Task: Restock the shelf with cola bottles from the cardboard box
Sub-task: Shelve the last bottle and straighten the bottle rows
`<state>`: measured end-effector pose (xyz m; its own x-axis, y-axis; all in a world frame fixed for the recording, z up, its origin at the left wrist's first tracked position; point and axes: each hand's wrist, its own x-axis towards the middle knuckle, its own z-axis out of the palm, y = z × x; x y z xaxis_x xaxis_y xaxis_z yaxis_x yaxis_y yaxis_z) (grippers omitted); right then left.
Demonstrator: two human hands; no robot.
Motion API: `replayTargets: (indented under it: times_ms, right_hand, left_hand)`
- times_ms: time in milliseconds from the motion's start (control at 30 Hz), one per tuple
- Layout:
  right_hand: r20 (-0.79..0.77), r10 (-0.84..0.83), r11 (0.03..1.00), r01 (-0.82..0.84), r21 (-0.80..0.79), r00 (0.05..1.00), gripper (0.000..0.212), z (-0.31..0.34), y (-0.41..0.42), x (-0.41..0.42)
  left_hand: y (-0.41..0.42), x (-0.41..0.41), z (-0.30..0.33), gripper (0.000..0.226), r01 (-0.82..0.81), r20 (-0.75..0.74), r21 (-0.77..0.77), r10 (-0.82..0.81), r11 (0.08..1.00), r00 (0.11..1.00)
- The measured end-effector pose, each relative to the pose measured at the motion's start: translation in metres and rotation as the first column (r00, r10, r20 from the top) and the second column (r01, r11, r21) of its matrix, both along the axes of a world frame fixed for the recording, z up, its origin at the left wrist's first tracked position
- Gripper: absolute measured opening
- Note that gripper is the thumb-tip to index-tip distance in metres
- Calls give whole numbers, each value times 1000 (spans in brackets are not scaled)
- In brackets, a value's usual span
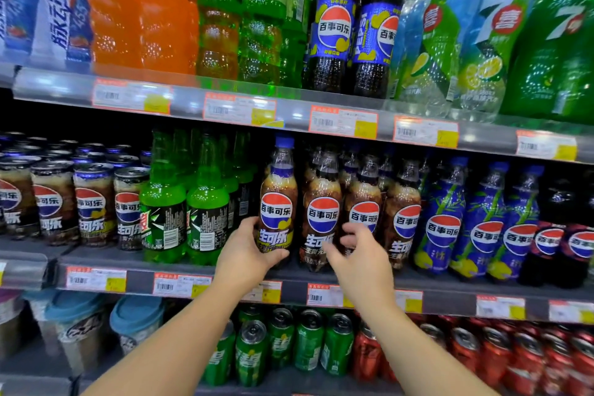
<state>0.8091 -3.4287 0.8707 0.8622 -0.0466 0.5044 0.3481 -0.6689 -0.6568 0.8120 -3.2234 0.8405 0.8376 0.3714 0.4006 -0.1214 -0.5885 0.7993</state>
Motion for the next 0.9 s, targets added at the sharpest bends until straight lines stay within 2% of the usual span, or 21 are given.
replayTargets:
  times_ms: [67,167,400,633,733,800,900]
  right_hand:
    - [-98,-51,992,39,-121,994,64,-26,6,-3]
    - [-111,-107,975,82,-209,988,77,-45,17,1]
    - [-98,-116,989,106,-106,988,57,-44,23,6]
    - [-186,-56,998,51,-30,981,56,-42,18,6]
    - [-46,-200,973,204,107,979,41,-34,3,5]
    - [15,-319,938,314,150,948,50,-32,-10,6]
    - [-99,-331,942,334,18,938,73,-34,-17,12]
  left_hand:
    - [-1,0,-1,86,-21,13,15,21,1000,1000]
    - [-3,0,-4,85,-45,43,29,44,999,998]
    - [0,2,-6,83,-37,79,61,32,997,996]
    - [0,3,-7,87,-43,66,79,38,996,997]
    - [2,4,-9,89,-34,61,82,29,996,998]
    - [4,6,-9,90,-38,61,81,34,996,998]
    - [4,9,-12,90,-34,63,72,30,997,998]
